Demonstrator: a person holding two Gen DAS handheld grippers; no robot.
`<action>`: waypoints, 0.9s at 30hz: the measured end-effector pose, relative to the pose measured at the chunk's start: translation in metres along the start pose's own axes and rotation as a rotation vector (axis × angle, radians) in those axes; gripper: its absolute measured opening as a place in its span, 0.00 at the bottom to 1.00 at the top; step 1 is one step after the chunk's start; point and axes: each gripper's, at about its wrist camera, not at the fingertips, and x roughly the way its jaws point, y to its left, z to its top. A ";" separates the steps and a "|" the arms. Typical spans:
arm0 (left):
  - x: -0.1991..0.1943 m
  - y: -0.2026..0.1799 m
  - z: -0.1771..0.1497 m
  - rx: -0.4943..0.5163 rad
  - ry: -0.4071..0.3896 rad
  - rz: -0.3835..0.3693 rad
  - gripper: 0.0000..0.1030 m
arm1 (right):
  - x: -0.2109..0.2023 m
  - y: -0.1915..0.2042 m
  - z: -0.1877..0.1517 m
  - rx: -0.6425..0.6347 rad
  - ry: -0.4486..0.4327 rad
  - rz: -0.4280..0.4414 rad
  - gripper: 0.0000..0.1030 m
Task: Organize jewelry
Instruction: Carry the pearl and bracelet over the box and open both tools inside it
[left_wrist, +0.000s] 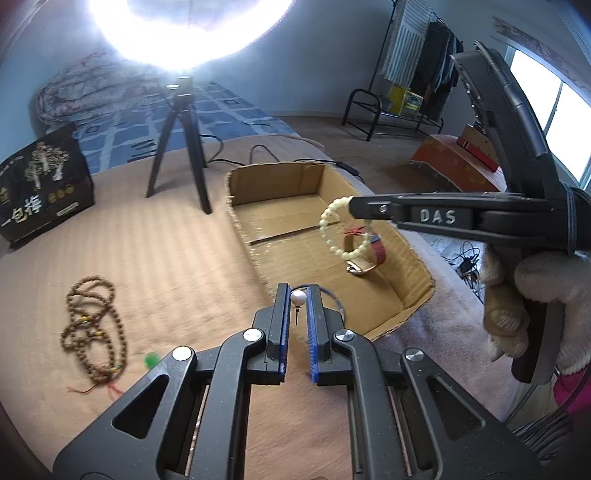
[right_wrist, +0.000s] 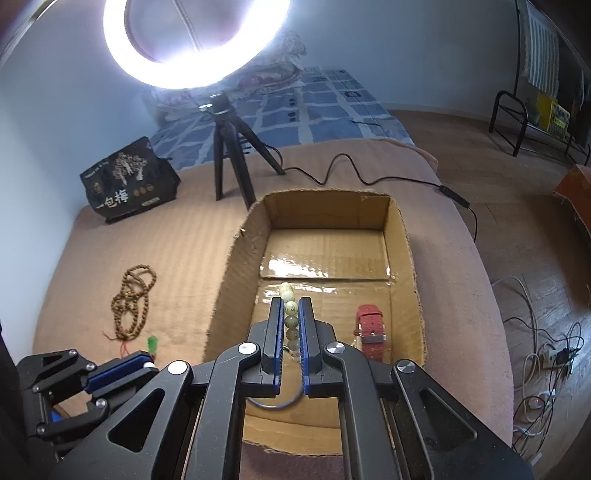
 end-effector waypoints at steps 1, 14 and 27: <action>0.003 -0.003 0.001 0.000 0.002 -0.006 0.07 | 0.000 -0.002 -0.001 0.002 0.001 -0.002 0.06; 0.035 -0.020 -0.001 0.015 0.054 -0.029 0.07 | 0.009 -0.020 -0.006 0.028 0.035 -0.009 0.06; 0.040 -0.024 -0.002 0.034 0.057 -0.031 0.07 | 0.008 -0.015 -0.006 0.010 0.029 -0.004 0.06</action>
